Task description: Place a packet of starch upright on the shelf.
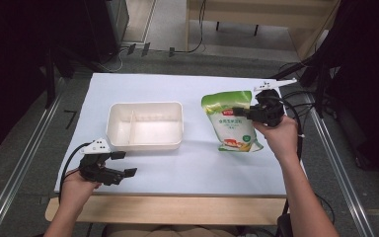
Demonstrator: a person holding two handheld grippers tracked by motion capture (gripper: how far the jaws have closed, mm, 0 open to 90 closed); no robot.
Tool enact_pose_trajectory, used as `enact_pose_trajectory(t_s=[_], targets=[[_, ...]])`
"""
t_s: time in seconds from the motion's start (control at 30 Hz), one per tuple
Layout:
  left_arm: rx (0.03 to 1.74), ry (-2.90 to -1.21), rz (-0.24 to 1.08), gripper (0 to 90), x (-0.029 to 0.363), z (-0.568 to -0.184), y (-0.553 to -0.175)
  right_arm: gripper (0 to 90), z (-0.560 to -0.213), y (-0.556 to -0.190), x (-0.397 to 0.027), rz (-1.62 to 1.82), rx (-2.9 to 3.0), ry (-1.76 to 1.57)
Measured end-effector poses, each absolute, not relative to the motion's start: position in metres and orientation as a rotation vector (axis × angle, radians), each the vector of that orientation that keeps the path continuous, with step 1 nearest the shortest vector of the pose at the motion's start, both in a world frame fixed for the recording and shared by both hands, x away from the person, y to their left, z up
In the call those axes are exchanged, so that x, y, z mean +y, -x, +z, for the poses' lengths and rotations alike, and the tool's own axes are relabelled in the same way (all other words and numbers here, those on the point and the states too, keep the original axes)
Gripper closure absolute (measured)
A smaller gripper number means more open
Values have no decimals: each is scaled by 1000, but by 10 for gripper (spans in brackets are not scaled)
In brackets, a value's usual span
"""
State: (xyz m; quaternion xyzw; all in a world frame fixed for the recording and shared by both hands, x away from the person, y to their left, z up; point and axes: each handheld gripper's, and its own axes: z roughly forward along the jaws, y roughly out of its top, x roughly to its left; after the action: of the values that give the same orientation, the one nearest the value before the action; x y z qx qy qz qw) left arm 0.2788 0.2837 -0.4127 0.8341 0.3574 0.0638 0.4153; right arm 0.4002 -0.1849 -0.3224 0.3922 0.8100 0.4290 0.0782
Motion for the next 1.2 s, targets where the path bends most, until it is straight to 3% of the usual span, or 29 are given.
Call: enact_pose_trajectory(t_s=[0.5, 0.83, 1.2], targets=[[898, -2104, 158, 218, 282, -413, -280, 900, -307, -397, -178, 1302, 2412, -1144], [905, -2092, 154, 216, 283, -413, -281, 900, -302, -403, -147, 1292, 2446, -1090], [904, -2091, 152, 214, 283, -413, -282, 900, -272, -418, -115, 1280, 2472, -1033]])
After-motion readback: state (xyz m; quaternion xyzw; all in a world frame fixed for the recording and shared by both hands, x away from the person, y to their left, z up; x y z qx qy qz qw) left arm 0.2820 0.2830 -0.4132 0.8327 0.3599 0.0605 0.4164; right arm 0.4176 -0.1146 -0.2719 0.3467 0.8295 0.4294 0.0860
